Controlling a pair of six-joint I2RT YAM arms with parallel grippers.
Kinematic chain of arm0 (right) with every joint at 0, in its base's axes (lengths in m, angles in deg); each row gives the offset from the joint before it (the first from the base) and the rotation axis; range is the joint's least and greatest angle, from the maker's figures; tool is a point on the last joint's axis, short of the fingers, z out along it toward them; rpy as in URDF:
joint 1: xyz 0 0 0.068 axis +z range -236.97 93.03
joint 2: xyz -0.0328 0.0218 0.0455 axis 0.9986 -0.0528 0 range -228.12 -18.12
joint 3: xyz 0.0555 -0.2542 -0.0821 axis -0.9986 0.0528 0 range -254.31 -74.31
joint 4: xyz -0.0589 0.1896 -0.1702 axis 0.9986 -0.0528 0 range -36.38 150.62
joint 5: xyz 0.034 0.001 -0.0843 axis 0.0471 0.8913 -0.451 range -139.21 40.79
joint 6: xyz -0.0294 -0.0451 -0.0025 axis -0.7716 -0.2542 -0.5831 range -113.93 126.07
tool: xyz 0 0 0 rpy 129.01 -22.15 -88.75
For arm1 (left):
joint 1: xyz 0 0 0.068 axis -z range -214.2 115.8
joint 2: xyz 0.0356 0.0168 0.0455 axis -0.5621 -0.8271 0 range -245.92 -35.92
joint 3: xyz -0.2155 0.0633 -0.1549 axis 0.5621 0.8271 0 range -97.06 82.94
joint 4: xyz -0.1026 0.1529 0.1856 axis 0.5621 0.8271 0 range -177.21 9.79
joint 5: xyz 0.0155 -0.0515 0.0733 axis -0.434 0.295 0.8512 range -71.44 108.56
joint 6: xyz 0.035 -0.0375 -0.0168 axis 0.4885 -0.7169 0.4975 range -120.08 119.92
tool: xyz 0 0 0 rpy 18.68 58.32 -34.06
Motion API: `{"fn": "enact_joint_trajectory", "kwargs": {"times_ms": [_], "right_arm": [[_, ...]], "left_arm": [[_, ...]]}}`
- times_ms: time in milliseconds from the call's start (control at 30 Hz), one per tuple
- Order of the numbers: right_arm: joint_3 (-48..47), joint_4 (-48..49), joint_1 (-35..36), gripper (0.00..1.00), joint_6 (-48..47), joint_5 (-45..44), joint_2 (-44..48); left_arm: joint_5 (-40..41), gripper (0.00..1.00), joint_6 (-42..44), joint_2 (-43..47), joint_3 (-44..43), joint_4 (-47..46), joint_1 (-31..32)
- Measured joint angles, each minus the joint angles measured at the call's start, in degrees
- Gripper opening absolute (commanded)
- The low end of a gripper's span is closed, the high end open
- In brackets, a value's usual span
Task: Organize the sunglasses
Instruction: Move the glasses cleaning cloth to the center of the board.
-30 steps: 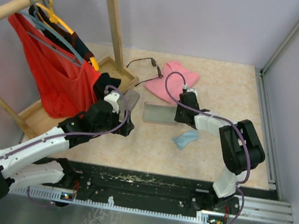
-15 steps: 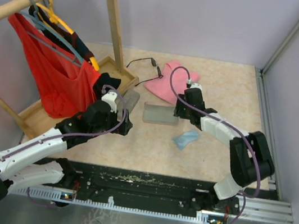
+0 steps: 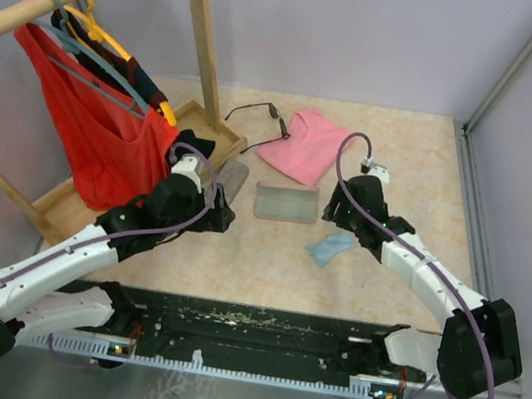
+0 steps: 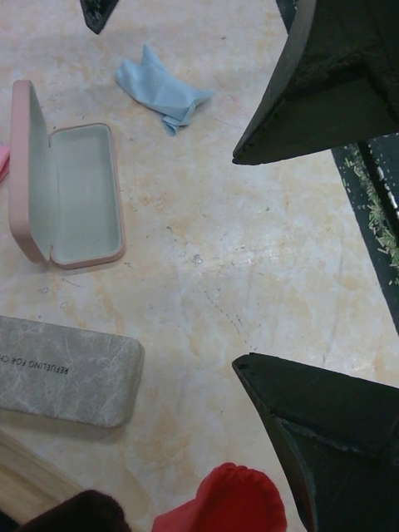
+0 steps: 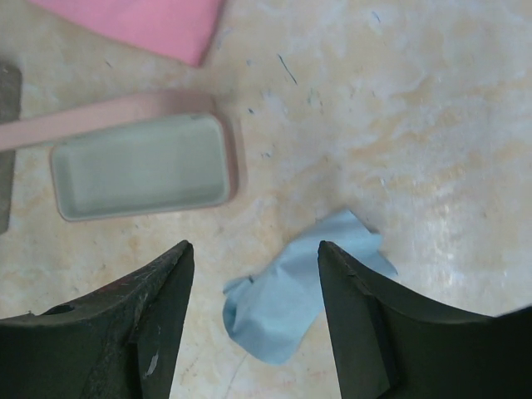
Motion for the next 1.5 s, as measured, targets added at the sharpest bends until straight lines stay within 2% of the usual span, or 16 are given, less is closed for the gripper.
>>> {"fn": "enact_joint_trajectory", "kwargs": {"times_ms": [67,233,300,533,667,800,1267,1500], "right_arm": [[1.8,-2.2,0.0,0.61,1.9,0.0,1.5],[6.2,-6.5,0.0,0.50,5.7,1.3,6.2],[7.1,-7.5,0.0,0.49,6.6,2.2,7.3],[10.1,-9.9,0.0,0.52,8.4,4.5,10.5],[11.9,-11.7,0.0,0.58,9.7,4.1,11.8],[13.5,-11.9,0.0,0.60,10.7,3.5,12.3],[20.0,-7.1,1.2,0.54,14.9,4.5,13.1],[20.2,-3.7,2.0,0.50,17.2,5.1,11.3]], "left_arm": [[-1.0,1.00,-1.1,0.2,0.0,0.3,0.0],[-2.8,1.00,-2.0,1.8,2.1,-0.1,-0.2],[-3.1,1.00,-2.2,3.4,4.0,-0.1,-0.2],[-3.8,1.00,-1.9,7.1,6.5,0.0,-0.2],[-3.8,1.00,-1.8,4.6,6.5,0.2,-0.2],[-3.8,1.00,-2.2,1.2,6.5,0.5,-0.2],[-6.5,0.98,-3.9,-1.2,6.6,-1.3,-0.2],[-7.8,0.97,-4.1,-1.4,7.6,-2.6,-0.2]]}}
